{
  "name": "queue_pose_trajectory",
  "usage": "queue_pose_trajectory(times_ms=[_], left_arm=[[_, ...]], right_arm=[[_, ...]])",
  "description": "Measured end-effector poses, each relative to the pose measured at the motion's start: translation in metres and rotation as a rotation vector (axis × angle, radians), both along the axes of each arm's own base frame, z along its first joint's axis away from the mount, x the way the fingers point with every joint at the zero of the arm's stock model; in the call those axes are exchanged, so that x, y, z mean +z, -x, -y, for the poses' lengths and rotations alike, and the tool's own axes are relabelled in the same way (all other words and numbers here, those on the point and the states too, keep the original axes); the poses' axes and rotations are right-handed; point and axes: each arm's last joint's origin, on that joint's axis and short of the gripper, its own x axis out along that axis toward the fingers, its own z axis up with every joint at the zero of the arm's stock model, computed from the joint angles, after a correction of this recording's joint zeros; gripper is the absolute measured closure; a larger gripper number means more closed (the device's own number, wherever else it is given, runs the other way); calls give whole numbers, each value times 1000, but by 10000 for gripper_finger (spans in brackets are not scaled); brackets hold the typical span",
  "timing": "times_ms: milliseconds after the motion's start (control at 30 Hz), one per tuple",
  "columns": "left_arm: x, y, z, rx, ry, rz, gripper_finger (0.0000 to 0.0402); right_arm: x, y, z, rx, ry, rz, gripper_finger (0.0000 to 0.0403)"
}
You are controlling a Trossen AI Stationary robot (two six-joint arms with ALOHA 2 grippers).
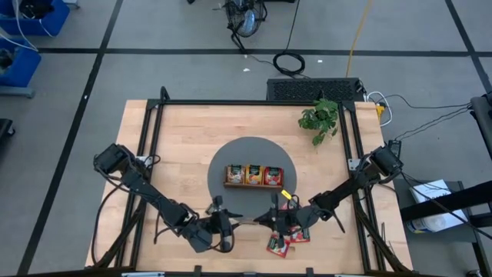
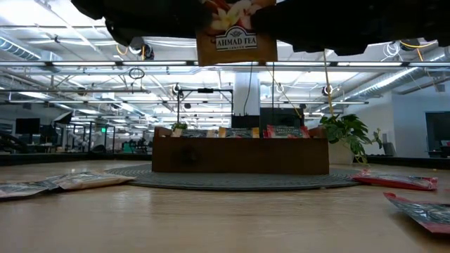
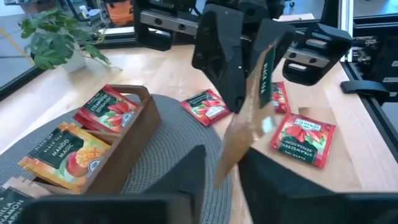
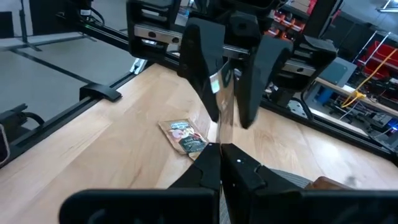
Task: Pick & Place Tea
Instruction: Put the brown tea bag into the left section of the wooden organizer
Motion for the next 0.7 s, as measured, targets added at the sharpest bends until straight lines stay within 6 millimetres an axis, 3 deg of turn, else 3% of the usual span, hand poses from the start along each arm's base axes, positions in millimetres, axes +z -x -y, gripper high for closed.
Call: queue_pose_trajectory(times_ms=[167,400,700], left_arm=[[0,-1,0,-34,-4,-15,392],[-2,0,0,-35,-14,-29,397],[-5,2,-2,-4,-7,-52,398]], right_arm=[[0,0,0,-1,-2,0,403],[-4,0,1,-16,-52,-46,392],[-2,0,1,-23,-131,-33,280]])
